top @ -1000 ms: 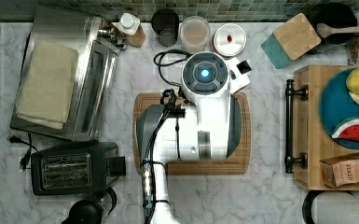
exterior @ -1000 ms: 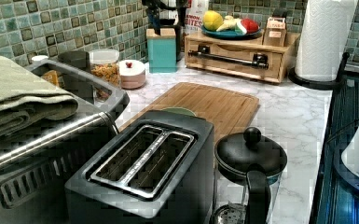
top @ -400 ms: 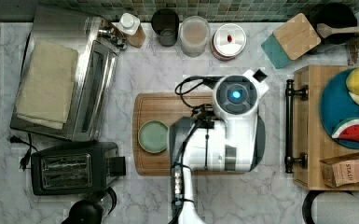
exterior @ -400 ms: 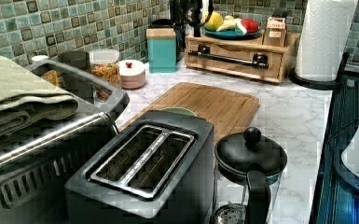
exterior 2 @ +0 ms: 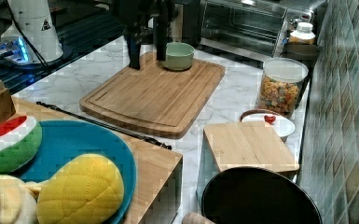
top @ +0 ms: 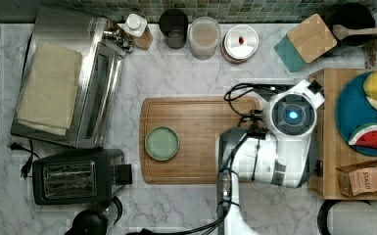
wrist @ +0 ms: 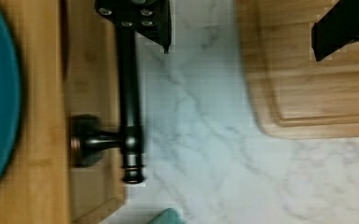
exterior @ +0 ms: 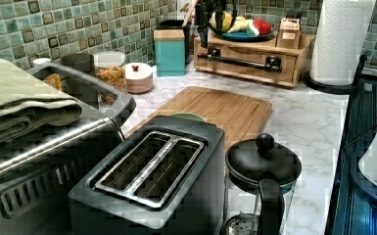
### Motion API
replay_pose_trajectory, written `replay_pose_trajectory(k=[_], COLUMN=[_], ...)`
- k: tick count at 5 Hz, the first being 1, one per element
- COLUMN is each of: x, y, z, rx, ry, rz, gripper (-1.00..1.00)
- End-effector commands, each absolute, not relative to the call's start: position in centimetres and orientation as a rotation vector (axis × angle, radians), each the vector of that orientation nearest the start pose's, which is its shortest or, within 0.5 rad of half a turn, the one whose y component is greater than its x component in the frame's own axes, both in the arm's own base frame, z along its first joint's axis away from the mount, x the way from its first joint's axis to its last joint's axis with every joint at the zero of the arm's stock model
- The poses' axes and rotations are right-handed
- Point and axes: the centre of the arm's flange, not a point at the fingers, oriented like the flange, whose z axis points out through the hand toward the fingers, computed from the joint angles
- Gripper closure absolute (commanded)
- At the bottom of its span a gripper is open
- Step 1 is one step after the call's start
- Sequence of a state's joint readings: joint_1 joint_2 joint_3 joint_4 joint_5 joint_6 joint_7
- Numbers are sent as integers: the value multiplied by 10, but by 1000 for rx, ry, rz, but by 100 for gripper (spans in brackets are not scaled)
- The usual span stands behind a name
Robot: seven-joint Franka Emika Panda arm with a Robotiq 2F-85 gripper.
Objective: Open the drawer.
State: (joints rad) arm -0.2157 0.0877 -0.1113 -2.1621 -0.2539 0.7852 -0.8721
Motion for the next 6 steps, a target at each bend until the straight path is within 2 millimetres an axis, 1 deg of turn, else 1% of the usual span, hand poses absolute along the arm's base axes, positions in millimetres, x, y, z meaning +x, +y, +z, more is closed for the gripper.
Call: replay_pose_trajectory(k=[1,2,3,4,6], x=[521,524,529,526,518], y=[-219,-223,-236,-256,-287], z=[339,329,322,304,280], rx=[-3421,-3457,-3465,-3436,-3480], ry=[-161,-212,-214,-208,-83], rz=[-125,-109,-21,-42,-14], gripper=[-100,-100,-100,-100,-100])
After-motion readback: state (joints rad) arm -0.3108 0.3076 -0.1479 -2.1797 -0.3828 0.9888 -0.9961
